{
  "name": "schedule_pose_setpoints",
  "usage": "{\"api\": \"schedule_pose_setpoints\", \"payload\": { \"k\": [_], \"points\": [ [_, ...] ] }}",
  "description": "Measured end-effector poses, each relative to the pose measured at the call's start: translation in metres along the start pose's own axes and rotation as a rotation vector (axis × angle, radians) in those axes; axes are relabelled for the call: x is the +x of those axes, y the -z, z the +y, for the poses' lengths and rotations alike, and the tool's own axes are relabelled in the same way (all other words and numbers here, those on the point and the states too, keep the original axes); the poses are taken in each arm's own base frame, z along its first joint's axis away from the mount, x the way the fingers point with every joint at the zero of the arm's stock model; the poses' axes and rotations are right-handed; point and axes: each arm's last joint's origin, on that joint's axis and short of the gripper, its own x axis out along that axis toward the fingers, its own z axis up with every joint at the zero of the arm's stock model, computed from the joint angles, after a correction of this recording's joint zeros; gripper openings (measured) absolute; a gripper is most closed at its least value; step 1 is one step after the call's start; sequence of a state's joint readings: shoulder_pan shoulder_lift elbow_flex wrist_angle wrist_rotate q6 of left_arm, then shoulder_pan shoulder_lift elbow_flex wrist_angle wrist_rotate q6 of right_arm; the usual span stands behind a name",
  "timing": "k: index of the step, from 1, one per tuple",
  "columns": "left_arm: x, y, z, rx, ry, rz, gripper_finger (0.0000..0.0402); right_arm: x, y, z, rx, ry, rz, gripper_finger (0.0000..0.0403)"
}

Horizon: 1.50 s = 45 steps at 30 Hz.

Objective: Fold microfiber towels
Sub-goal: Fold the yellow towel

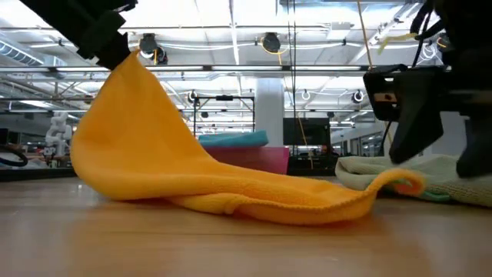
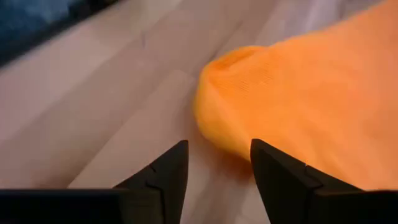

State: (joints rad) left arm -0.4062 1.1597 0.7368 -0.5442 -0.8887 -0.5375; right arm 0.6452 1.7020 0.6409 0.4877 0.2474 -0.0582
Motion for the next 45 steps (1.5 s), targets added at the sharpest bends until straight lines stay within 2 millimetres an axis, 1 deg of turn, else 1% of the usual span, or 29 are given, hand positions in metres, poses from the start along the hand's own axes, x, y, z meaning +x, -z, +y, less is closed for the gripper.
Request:
{"api": "schedule_pose_setpoints", "payload": {
  "k": [5,8,10,15,19,22,24,25,27,31,34,37,39,41,43,45],
  "points": [
    [0.000,0.000,0.000,-0.002,0.000,0.000,0.0014,0.020,0.002,0.006,-0.097,0.035,0.045,0.0162],
    [0.000,0.000,0.000,-0.002,0.000,-0.001,0.0005,0.025,-0.002,0.007,-0.122,0.052,0.027,0.0161],
    [0.000,-0.001,0.000,-0.006,0.001,-0.003,0.0003,0.027,-0.002,0.006,-0.124,0.060,0.034,0.0160],
    [0.000,-0.002,-0.001,-0.020,0.006,-0.014,0.0018,0.032,-0.003,0.000,-0.118,0.085,-0.006,0.0151],
    [0.002,-0.003,0.000,-0.033,-0.002,-0.012,0.0014,0.039,-0.002,-0.004,-0.127,0.102,-0.042,0.0118],
    [0.003,-0.003,0.002,-0.066,-0.009,-0.010,0.0007,0.043,0.000,-0.010,-0.100,0.118,-0.041,0.0075],
    [0.003,-0.003,0.001,-0.086,0.005,-0.004,0.0011,0.043,0.000,-0.013,-0.078,0.126,-0.041,0.0039],
    [0.003,-0.004,0.000,-0.087,0.024,0.000,0.0018,0.042,-0.001,-0.015,-0.072,0.129,-0.044,0.0021],
    [0.002,-0.007,-0.002,-0.071,0.071,0.002,0.0041,0.039,-0.005,-0.017,-0.058,0.136,-0.062,0.0007],
    [-0.005,-0.017,-0.005,-0.028,0.133,-0.008,0.0110,0.025,-0.023,-0.029,0.057,0.157,-0.136,0.0012],
    [-0.013,-0.027,-0.006,0.001,0.158,-0.027,0.0163,0.012,-0.036,-0.038,0.129,0.169,-0.182,0.0003],
    [-0.022,-0.043,-0.012,-0.070,0.220,-0.101,0.0206,0.001,-0.046,-0.048,0.209,0.184,-0.235,0.0003],
    [-0.024,-0.052,-0.023,-0.109,0.302,-0.179,0.0226,-0.004,-0.051,-0.058,0.266,0.204,-0.265,0.0002],
    [-0.024,-0.057,-0.042,-0.092,0.401,-0.258,0.0238,-0.008,-0.053,-0.067,0.304,0.227,-0.291,0.0001],
    [-0.021,-0.057,-0.066,-0.043,0.462,-0.334,0.0247,-0.010,-0.055,-0.074,0.328,0.245,-0.307,0.0001],
    [-0.016,-0.054,-0.089,-0.014,0.482,-0.400,0.0255,-0.010,-0.055,-0.082,0.360,0.263,-0.330,0.0001]
  ]
}}
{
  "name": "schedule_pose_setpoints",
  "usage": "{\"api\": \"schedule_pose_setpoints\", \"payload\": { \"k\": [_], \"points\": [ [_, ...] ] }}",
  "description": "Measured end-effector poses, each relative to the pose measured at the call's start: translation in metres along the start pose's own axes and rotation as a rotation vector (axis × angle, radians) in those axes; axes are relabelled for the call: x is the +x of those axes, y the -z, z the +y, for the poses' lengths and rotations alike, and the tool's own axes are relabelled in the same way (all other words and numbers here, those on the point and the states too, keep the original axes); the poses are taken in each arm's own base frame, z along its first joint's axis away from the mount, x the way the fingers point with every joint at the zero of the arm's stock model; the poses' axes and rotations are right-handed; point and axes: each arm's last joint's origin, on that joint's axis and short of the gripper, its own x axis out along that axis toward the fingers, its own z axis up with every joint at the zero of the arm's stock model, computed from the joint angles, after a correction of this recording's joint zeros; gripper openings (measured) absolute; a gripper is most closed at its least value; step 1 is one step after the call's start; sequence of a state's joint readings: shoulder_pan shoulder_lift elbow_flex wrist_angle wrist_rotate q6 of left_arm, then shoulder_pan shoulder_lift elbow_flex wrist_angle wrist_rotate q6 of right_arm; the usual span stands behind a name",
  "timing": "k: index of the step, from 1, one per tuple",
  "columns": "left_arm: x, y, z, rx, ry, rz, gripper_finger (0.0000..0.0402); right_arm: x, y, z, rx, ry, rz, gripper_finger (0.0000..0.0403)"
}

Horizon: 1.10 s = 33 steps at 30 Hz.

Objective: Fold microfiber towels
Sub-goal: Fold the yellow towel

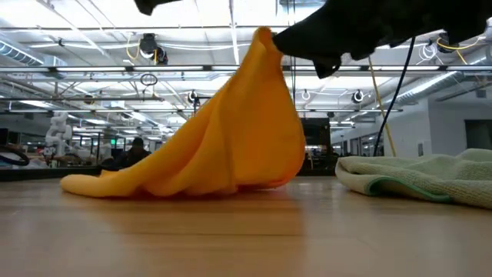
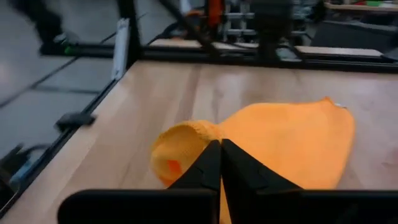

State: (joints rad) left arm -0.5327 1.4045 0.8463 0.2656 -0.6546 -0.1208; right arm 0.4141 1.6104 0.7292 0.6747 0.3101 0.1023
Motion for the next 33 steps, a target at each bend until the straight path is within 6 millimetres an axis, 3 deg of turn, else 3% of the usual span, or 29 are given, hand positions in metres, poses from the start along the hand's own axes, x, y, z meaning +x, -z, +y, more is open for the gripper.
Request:
{"api": "schedule_pose_setpoints", "payload": {
  "k": [4,9,16,21,27,33],
  "points": [
    [0.023,0.022,-0.020,-0.002,-0.093,-0.046,0.0274,0.003,-0.005,-0.012,0.078,0.037,-0.040,0.0001],
    [0.044,0.049,-0.029,-0.103,-0.133,-0.031,0.0293,0.006,-0.011,-0.023,0.089,0.066,-0.090,0.0001],
    [0.055,0.061,-0.035,-0.133,-0.145,-0.005,0.0277,0.008,-0.015,-0.039,0.074,0.112,-0.124,0.0000],
    [0.057,0.064,-0.030,-0.157,-0.207,0.016,0.0202,0.009,-0.016,-0.041,0.050,0.073,-0.131,0.0000],
    [0.057,0.064,-0.020,-0.131,-0.244,0.057,0.0029,0.008,-0.014,-0.034,-0.052,0.045,-0.110,0.0020],
    [0.059,0.063,-0.017,-0.113,-0.254,0.058,0.0019,0.006,-0.004,-0.025,-0.211,0.133,-0.011,0.0100]
  ]
}}
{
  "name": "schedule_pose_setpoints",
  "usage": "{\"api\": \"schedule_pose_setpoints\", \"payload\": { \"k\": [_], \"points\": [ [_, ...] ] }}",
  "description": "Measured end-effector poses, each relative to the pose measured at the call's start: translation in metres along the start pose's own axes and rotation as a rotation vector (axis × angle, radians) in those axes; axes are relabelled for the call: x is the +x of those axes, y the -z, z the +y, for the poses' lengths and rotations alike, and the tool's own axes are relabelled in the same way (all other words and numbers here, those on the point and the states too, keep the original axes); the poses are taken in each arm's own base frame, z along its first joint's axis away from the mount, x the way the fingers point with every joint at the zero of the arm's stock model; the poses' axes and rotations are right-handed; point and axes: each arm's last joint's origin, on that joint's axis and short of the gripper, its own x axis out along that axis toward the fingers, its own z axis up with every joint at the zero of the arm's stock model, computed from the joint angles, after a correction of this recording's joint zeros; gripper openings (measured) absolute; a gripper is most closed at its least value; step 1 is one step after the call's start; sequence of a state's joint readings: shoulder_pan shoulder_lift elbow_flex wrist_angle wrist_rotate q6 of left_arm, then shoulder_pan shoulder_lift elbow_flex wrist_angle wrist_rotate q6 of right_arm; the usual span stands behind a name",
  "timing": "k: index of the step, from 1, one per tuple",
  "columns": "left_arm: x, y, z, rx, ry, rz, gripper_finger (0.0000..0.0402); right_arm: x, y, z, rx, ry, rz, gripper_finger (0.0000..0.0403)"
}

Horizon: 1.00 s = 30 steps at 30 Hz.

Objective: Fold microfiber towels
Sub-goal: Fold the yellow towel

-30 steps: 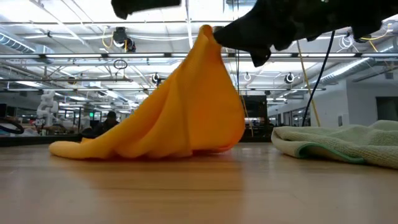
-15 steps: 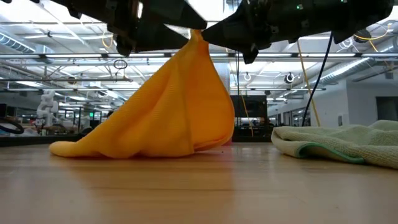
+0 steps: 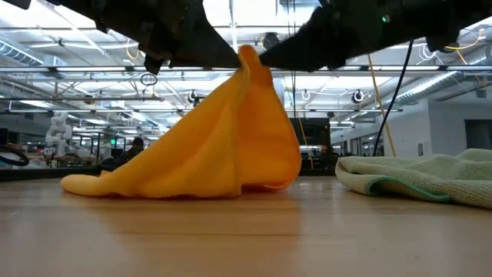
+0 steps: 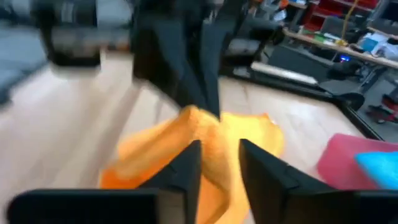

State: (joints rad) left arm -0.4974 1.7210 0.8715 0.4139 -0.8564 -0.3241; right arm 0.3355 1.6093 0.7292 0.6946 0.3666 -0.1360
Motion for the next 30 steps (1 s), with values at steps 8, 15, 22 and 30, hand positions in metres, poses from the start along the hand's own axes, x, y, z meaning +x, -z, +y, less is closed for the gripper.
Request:
{"api": "schedule_pose_setpoints", "payload": {
  "k": [8,15,22,30],
  "points": [
    [0.006,-0.001,0.004,0.004,0.017,0.019,0.0005,-0.005,0.020,0.010,-0.090,-0.003,0.190,0.0198],
    [0.011,-0.002,0.008,-0.034,0.072,0.039,0.0016,0.002,0.039,0.013,-0.052,-0.077,0.246,0.0176],
    [0.006,0.003,-0.002,-0.109,0.173,0.079,0.0021,0.007,0.050,0.012,-0.005,-0.080,0.287,0.0073],
    [-0.009,0.020,-0.017,-0.082,0.150,0.104,0.0021,-0.027,0.037,0.043,-0.117,-0.182,0.354,0.0100]
  ]
}}
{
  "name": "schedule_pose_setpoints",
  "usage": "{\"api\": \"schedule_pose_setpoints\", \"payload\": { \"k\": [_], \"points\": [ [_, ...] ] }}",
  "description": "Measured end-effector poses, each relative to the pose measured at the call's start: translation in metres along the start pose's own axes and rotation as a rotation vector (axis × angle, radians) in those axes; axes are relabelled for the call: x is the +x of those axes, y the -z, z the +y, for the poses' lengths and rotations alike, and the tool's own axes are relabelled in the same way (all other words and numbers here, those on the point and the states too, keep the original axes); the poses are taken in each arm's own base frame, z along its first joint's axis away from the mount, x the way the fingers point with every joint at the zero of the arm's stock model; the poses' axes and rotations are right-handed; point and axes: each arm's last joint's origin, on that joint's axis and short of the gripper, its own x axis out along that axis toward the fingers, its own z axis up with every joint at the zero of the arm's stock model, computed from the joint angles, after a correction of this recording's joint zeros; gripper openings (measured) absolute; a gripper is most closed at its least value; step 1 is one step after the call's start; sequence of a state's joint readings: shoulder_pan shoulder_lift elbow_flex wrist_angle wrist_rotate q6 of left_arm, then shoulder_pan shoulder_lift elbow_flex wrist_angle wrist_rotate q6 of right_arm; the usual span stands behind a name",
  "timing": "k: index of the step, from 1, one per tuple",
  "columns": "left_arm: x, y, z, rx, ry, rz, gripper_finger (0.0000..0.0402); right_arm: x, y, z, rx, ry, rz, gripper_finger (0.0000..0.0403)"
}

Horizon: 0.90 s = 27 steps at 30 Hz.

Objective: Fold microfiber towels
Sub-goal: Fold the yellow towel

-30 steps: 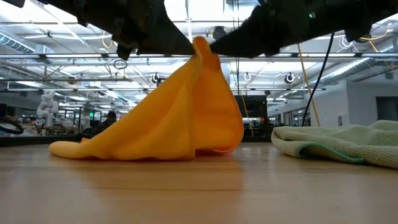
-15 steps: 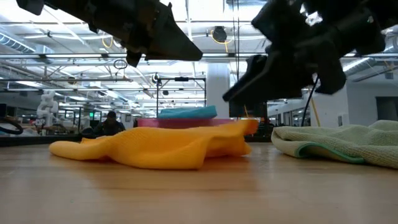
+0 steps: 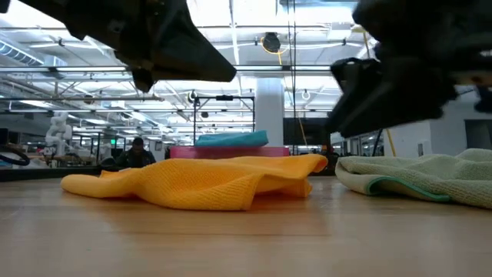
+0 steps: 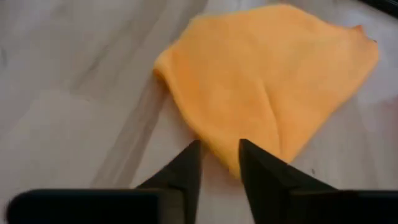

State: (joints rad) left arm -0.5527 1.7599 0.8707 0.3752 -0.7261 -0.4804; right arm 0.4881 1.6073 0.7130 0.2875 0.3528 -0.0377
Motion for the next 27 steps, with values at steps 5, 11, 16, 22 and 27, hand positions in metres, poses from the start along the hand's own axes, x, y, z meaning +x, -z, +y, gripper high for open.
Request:
{"api": "schedule_pose_setpoints", "payload": {
  "k": [5,11,16,22,27],
  "points": [
    [-0.001,0.000,-0.001,0.017,-0.015,-0.012,0.0021,0.003,0.009,0.019,-0.070,0.097,0.031,0.0180],
    [-0.001,-0.001,-0.002,0.020,-0.011,-0.023,0.0021,0.029,0.020,0.020,-0.148,0.217,0.003,0.0219],
    [-0.001,-0.001,-0.001,0.030,-0.018,-0.027,0.0021,0.041,0.028,0.014,-0.204,0.240,0.032,0.0174],
    [-0.001,-0.001,-0.002,0.032,-0.006,-0.024,0.0021,0.037,0.017,0.007,-0.160,0.209,-0.012,0.0017],
    [-0.003,-0.002,-0.006,0.030,0.036,-0.031,0.0034,0.017,-0.016,-0.012,0.026,0.260,-0.115,0.0019]
  ]
}}
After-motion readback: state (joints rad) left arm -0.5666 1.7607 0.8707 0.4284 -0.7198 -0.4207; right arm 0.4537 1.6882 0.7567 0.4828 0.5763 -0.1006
